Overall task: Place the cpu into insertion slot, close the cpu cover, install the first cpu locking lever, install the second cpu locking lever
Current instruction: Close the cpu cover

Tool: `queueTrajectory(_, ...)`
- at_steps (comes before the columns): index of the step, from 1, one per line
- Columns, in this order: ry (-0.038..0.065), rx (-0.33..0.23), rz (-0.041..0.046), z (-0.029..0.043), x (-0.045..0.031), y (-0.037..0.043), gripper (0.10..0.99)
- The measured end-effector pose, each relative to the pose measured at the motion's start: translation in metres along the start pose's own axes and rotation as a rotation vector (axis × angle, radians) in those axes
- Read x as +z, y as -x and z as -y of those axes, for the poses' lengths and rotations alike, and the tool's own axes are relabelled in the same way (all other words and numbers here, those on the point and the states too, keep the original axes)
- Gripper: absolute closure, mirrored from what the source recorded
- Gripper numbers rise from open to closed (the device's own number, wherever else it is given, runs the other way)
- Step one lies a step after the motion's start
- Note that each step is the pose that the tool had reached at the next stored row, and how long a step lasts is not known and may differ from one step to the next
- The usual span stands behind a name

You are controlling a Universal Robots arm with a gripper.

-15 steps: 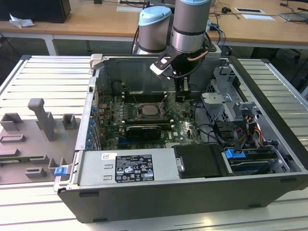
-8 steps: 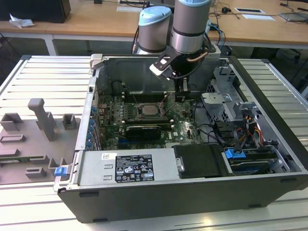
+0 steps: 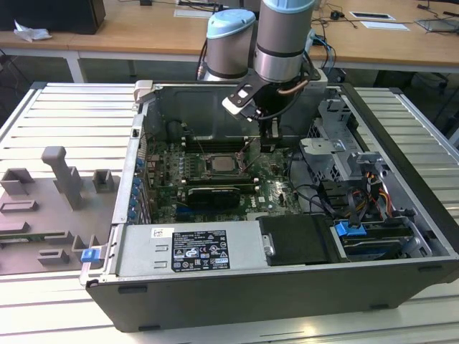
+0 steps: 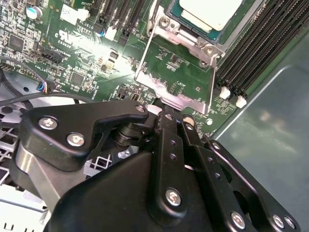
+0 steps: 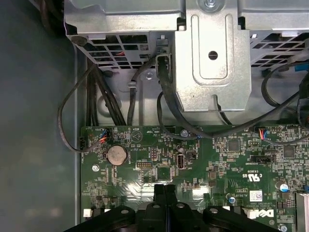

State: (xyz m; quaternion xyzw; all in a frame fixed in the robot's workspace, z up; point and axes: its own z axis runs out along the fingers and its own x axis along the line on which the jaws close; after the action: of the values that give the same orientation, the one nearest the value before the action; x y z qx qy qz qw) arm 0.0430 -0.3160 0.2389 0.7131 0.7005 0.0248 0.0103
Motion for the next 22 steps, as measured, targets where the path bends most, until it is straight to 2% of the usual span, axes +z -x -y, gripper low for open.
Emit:
queueTrajectory(5,0.000,0.000,-0.0026,0.0013,0.0017,0.0001,0.980)
queueTrajectory(7,-0.001,0.001,-0.0084,0.0032,0.0016,0.0001,0.980)
queueTrajectory(12,-0.001,0.000,-0.0084,0.0030,-0.0078,-0.0001,0.980)
queueTrajectory(14,0.000,0.001,-0.0088,0.0037,-0.0085,-0.0001,0.980)
queueTrajectory(22,-0.001,0.001,-0.0087,0.0150,-0.0090,0.0001,0.980)
